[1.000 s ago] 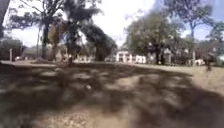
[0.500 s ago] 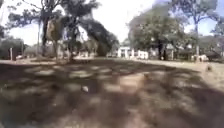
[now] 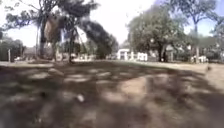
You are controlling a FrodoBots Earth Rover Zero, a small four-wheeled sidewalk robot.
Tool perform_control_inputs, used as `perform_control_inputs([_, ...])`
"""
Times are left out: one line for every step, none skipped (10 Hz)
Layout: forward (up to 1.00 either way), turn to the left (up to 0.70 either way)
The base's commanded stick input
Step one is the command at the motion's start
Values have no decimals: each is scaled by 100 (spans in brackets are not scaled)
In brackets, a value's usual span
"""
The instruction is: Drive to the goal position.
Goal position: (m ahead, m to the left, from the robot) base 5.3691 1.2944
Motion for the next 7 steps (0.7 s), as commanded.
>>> perform_control_inputs([70, -23])
perform_control_inputs([70, -5])
perform_control_inputs([70, 0])
perform_control_inputs([70, 0])
perform_control_inputs([70, 0])
perform_control_inputs([70, 0])
perform_control_inputs([70, 0])
